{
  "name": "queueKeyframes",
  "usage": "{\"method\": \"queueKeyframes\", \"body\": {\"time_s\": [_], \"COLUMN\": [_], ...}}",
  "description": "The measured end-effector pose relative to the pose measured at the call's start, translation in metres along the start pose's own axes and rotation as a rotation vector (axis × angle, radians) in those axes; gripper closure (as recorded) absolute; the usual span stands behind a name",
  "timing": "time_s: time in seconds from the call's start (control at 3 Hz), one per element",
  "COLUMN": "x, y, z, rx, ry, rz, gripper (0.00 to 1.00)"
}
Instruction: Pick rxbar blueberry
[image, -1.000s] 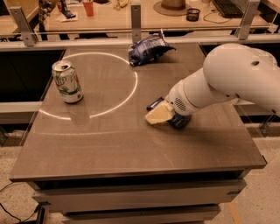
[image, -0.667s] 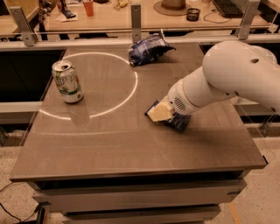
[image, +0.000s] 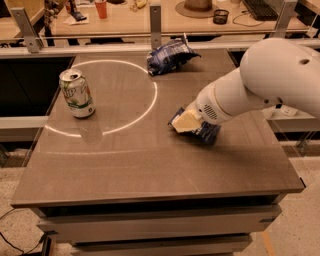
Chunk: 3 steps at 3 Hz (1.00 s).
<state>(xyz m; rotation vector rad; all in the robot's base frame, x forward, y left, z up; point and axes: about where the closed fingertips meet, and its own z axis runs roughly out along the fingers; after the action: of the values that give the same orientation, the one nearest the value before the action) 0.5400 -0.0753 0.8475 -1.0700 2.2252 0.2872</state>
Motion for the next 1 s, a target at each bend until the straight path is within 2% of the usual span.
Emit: {"method": "queueKeyframes", "body": {"time_s": [0.33,0.67,1.0], "x": [-0.039,-0.074,-0.090], "y": [-0.012,-0.019,-0.021], "z": [-0.025,-0.051,-0.063], "rx": [-0.005,-0.076,-0.080], "ry": [-0.152,-0.307,-0.354], "rz": [-0.058,-0.095,-0.122], "gripper": [1.00,1.00,1.00]}}
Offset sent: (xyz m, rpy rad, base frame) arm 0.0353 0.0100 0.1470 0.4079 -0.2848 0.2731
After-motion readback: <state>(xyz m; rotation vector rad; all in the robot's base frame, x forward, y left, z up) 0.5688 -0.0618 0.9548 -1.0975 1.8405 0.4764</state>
